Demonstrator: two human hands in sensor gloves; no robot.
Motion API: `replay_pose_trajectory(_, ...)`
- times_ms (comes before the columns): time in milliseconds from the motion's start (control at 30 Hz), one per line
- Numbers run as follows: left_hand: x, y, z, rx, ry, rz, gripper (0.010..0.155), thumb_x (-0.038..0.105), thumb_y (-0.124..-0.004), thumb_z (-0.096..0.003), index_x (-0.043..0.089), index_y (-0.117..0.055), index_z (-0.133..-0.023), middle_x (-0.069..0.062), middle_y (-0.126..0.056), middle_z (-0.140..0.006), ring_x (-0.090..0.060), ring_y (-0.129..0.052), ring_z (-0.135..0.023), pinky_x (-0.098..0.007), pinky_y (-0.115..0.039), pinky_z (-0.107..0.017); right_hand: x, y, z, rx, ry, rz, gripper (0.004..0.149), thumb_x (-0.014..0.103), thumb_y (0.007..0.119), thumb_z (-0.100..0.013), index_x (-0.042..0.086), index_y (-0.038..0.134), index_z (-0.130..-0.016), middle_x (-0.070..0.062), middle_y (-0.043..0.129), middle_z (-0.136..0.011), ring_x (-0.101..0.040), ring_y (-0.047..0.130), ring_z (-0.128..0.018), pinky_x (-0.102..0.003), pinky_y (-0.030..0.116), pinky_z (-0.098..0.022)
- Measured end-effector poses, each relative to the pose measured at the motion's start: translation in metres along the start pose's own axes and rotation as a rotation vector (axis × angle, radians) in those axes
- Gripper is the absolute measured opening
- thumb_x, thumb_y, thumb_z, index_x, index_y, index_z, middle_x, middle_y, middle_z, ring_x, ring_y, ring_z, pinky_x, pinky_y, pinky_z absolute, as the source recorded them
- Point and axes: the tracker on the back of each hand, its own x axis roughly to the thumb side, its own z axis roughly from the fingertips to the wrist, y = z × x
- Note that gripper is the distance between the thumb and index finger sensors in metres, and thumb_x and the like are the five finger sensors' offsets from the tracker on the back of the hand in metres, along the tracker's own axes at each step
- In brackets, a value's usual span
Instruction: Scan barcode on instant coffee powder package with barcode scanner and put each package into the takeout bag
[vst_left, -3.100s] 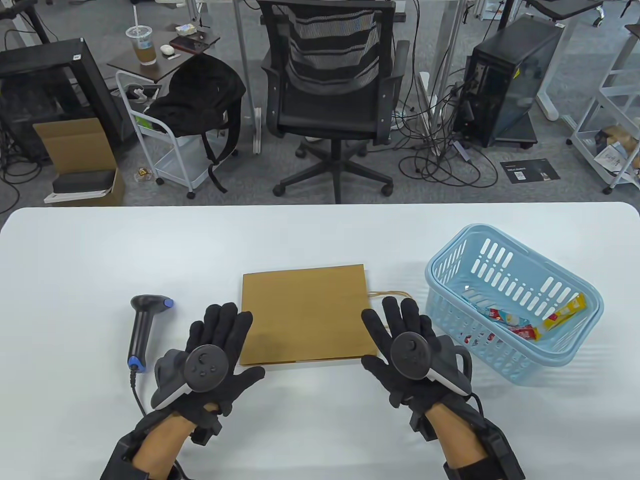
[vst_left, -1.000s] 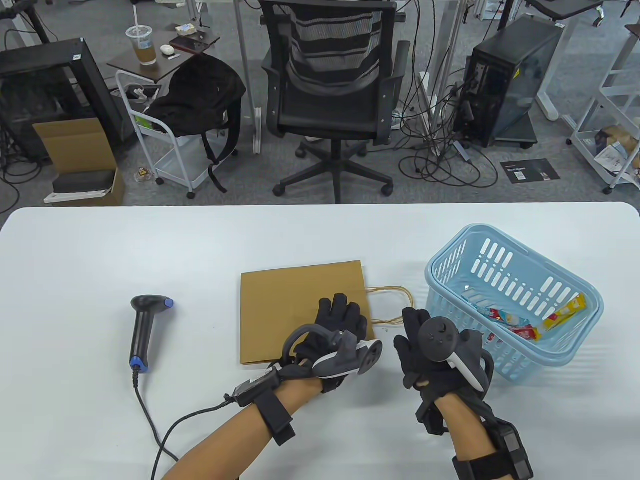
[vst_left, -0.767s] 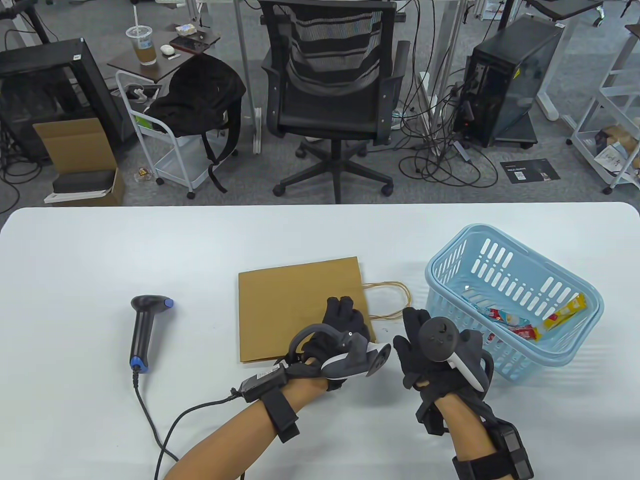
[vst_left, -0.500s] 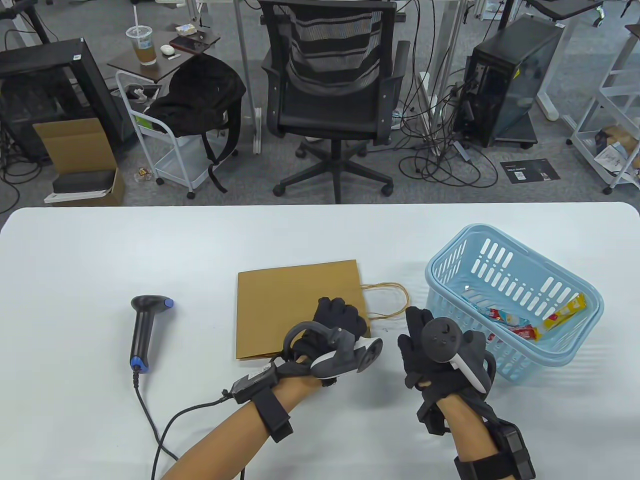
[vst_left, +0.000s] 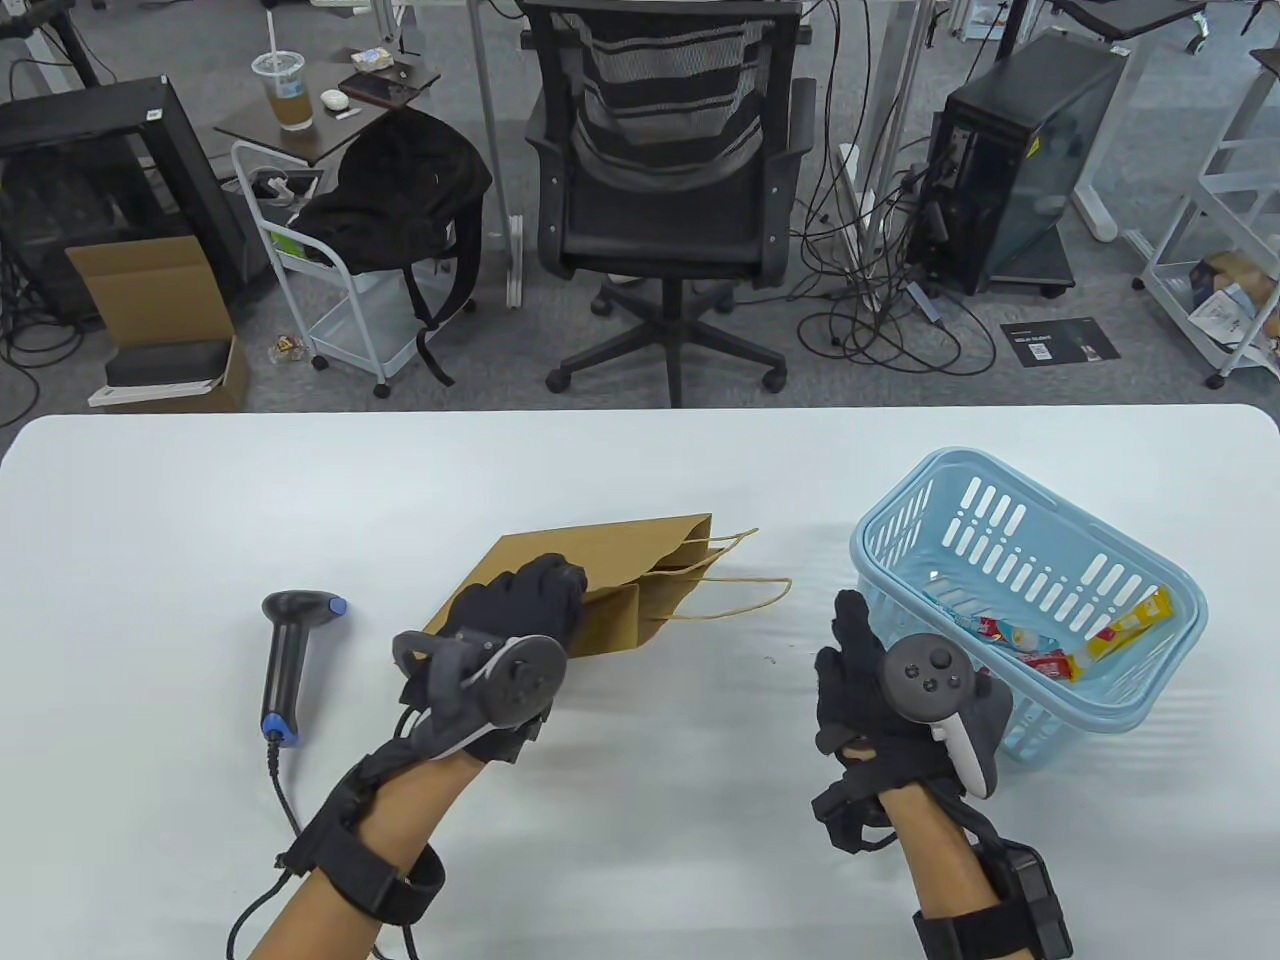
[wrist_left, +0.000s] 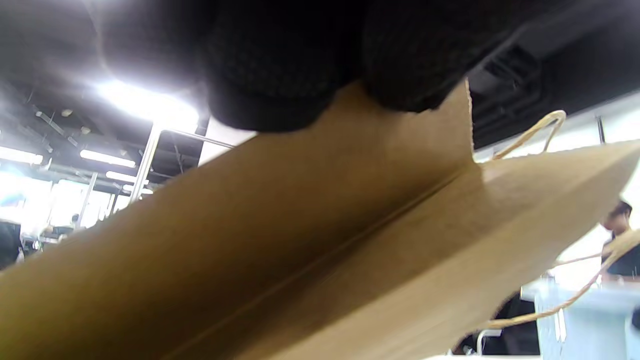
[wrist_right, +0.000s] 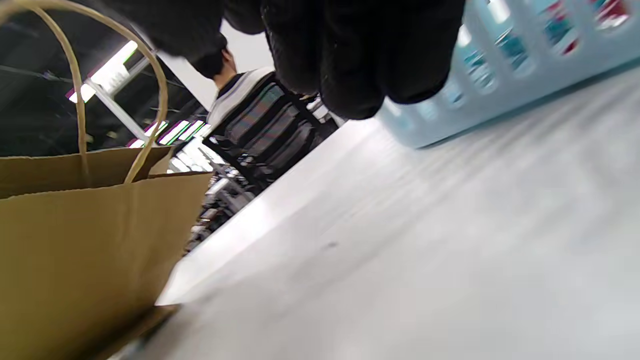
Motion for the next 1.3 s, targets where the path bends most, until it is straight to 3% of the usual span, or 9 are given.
replay_pose_trajectory(133, -0.020, 0.021, 0.006, 0.031, 0.049, 0.190, 0.045, 0.044, -0.078, -0.0452, 0.032, -0.076, -0.089, 0.007, -0.093, -0.085, -0.010, -0.100, -0.046, -0.038, -0.085, -0.050, 0.002, 0.005, 0.001, -0.005, -0.096, -0.164, 0.074, 0.049, 0.081, -0.049, 0.029, 0.047, -0.112, -0.009, 0.070, -0.115, -0.030, 0.090, -0.089, -0.045, 0.079, -0.064)
replay_pose_trajectory(400, -0.042, 0.024, 0.005, -0.051, 0.045, 0.405, 0.045, 0.044, -0.077, -0.0462, 0.032, -0.075, -0.090, 0.006, -0.091, -0.085, -0.013, -0.099, -0.053, -0.042, -0.081, -0.056, 0.001, 0.014, 0.005, 0.034, -0.080, -0.343, 0.094, 0.058, 0.083, -0.047, 0.027, 0.025, -0.114, -0.011, 0.045, -0.123, -0.029, 0.089, -0.089, -0.042, 0.078, -0.064)
replay_pose_trajectory(667, -0.047, 0.019, 0.012, -0.076, -0.004, 0.517, 0.045, 0.044, -0.078, -0.0462, 0.030, -0.076, -0.089, 0.006, -0.092, -0.082, -0.013, -0.099, -0.052, -0.042, -0.081, -0.054, 0.017, 0.019, 0.012, 0.001, -0.214, -0.371, 0.062, 0.052, 0.085, -0.047, 0.045, 0.060, -0.104, -0.001, 0.069, -0.115, -0.022, 0.093, -0.083, -0.041, 0.079, -0.062)
replay_pose_trajectory(800, -0.052, 0.020, 0.018, -0.048, 0.023, 0.499, 0.045, 0.043, -0.078, -0.0461, 0.029, -0.076, -0.089, 0.005, -0.093, -0.081, -0.014, -0.099, -0.051, -0.042, -0.082, -0.053, 0.018, 0.017, 0.017, -0.132, -0.147, -0.367, 0.078, 0.057, 0.082, -0.047, 0.037, 0.039, -0.108, -0.004, 0.061, -0.114, -0.021, 0.092, -0.080, -0.039, 0.078, -0.062)
replay_pose_trajectory(900, -0.056, 0.019, 0.021, -0.057, 0.015, 0.525, 0.045, 0.044, -0.078, -0.0462, 0.030, -0.076, -0.089, 0.005, -0.092, -0.081, -0.014, -0.099, -0.052, -0.042, -0.082, -0.053, 0.015, 0.016, 0.012, -0.035, -0.168, -0.368, 0.084, 0.057, 0.082, -0.048, 0.039, 0.031, -0.112, -0.005, 0.054, -0.118, -0.022, 0.090, -0.083, -0.040, 0.077, -0.063)
replay_pose_trajectory(1000, -0.057, 0.019, 0.021, -0.063, 0.019, 0.569, 0.045, 0.043, -0.078, -0.0463, 0.029, -0.076, -0.089, 0.005, -0.092, -0.081, -0.014, -0.099, -0.051, -0.042, -0.082, -0.053, 0.015, 0.020, 0.009, 0.022, -0.167, -0.410, 0.078, 0.051, 0.084, -0.048, 0.042, 0.038, -0.111, -0.005, 0.054, -0.120, -0.024, 0.090, -0.083, -0.042, 0.077, -0.063)
replay_pose_trajectory(1133, -0.057, 0.020, 0.021, -0.102, 0.009, 0.620, 0.045, 0.043, -0.078, -0.0464, 0.029, -0.076, -0.089, 0.004, -0.092, -0.082, -0.015, -0.099, -0.052, -0.043, -0.081, -0.054, 0.017, 0.024, 0.011, 0.008, -0.159, -0.430, 0.081, 0.052, 0.083, -0.049, 0.046, 0.031, -0.111, -0.004, 0.047, -0.123, -0.022, 0.090, -0.084, -0.039, 0.077, -0.063)
replay_pose_trajectory(1233, -0.055, 0.022, 0.021, -0.091, 0.007, 0.616, 0.045, 0.043, -0.078, -0.0464, 0.029, -0.076, -0.089, 0.004, -0.093, -0.082, -0.015, -0.099, -0.051, -0.043, -0.081, -0.053, 0.018, 0.021, 0.013, -0.013, -0.152, -0.457, 0.092, 0.054, 0.082, -0.049, 0.038, 0.017, -0.112, -0.007, 0.035, -0.124, -0.022, 0.088, -0.085, -0.039, 0.076, -0.064)
replay_pose_trajectory(1300, -0.053, 0.022, 0.023, -0.093, 0.002, 0.613, 0.045, 0.043, -0.078, -0.0463, 0.029, -0.076, -0.089, 0.004, -0.093, -0.081, -0.015, -0.099, -0.051, -0.043, -0.082, -0.053, 0.019, 0.021, 0.012, 0.024, -0.175, -0.465, 0.084, 0.052, 0.083, -0.049, 0.041, 0.029, -0.112, -0.005, 0.044, -0.123, -0.022, 0.089, -0.084, -0.040, 0.077, -0.064)
